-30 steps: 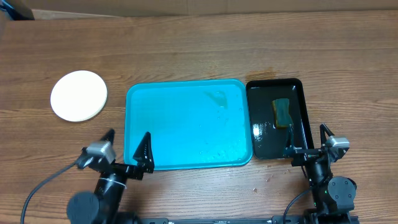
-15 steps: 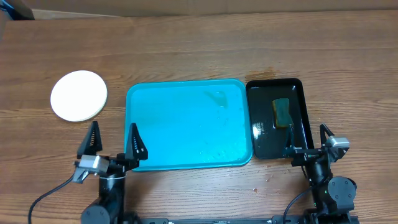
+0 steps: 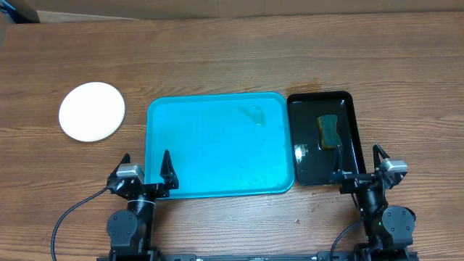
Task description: Clean dirty plates on tray and stack at the side
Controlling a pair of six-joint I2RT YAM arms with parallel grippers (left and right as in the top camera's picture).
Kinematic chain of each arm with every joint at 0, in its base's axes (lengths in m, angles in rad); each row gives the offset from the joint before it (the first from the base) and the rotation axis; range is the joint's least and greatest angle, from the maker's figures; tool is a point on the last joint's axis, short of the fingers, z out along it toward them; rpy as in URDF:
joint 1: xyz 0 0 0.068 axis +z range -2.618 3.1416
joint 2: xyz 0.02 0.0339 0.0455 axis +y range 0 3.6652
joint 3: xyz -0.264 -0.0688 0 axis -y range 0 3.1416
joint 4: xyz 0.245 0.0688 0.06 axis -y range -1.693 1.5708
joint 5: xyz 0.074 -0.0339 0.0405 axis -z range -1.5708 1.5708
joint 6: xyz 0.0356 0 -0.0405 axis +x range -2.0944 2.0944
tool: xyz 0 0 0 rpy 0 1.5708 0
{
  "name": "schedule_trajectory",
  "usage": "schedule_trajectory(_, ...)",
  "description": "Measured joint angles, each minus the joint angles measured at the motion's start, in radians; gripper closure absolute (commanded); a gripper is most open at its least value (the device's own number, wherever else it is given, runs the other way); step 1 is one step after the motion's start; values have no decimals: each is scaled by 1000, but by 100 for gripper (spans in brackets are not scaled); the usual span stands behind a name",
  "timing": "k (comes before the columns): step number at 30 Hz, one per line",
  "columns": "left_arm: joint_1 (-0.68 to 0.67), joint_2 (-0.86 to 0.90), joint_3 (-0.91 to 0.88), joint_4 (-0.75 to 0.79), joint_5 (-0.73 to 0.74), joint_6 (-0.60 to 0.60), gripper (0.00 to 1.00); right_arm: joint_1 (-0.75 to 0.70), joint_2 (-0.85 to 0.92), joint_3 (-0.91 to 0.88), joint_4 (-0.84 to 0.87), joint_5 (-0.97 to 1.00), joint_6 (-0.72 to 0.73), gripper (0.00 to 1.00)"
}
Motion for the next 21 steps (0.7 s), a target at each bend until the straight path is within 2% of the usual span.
schedule_trajectory(6,0,0,0,0,0,79,0,0,0,0,0,0,0,0)
schedule_trajectory(21,0,0,0,0,0,104,0,0,0,0,0,0,0,0)
